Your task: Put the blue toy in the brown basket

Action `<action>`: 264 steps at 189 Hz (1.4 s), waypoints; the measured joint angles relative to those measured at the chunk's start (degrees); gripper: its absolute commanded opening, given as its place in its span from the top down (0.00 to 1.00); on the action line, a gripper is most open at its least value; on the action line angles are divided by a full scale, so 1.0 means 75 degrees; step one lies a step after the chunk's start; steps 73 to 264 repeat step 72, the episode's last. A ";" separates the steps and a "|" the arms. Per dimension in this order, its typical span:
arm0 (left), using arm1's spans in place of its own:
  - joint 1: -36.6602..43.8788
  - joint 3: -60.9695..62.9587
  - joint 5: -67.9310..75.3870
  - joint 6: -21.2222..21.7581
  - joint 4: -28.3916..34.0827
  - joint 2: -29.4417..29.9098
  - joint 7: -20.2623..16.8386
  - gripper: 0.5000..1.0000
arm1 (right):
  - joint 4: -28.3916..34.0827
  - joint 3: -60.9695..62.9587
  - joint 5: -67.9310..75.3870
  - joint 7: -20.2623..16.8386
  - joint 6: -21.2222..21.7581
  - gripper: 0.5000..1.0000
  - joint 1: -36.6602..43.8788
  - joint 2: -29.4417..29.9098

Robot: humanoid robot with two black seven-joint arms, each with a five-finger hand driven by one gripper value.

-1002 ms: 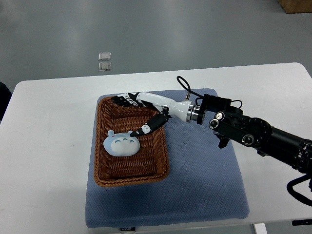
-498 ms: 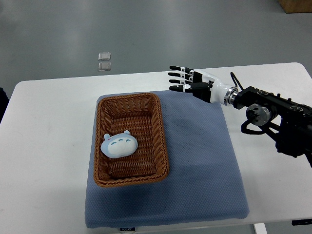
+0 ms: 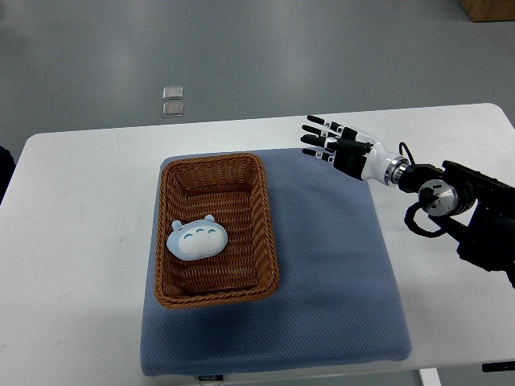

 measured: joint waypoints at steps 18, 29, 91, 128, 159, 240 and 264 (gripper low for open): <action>0.0000 0.0000 0.0000 0.0000 0.0002 0.0000 0.0000 0.00 | 0.0000 -0.0003 0.0009 -0.0073 0.0012 0.17 0.0000 -0.0008; 0.0000 0.0000 0.0000 0.0000 0.0002 0.0000 -0.0001 0.00 | 0.0000 0.0001 0.0009 -0.0054 0.0040 0.17 0.0003 -0.0008; 0.0002 0.0000 -0.0002 0.0000 0.0003 0.0000 -0.0001 0.00 | 0.0000 0.0018 -0.0044 0.0001 0.0098 0.17 0.0018 0.0034; 0.0002 0.0000 -0.0002 0.0000 0.0003 0.0000 -0.0001 0.00 | 0.0000 0.0018 -0.0044 0.0001 0.0098 0.17 0.0018 0.0034; 0.0002 0.0000 -0.0002 0.0000 0.0003 0.0000 -0.0001 0.00 | 0.0000 0.0018 -0.0044 0.0001 0.0098 0.17 0.0018 0.0034; 0.0002 0.0000 -0.0002 0.0000 0.0003 0.0000 -0.0001 0.00 | 0.0000 0.0018 -0.0044 0.0001 0.0098 0.17 0.0018 0.0034; 0.0002 0.0000 -0.0002 0.0000 0.0003 0.0000 -0.0001 0.00 | 0.0000 0.0018 -0.0044 0.0001 0.0098 0.17 0.0018 0.0034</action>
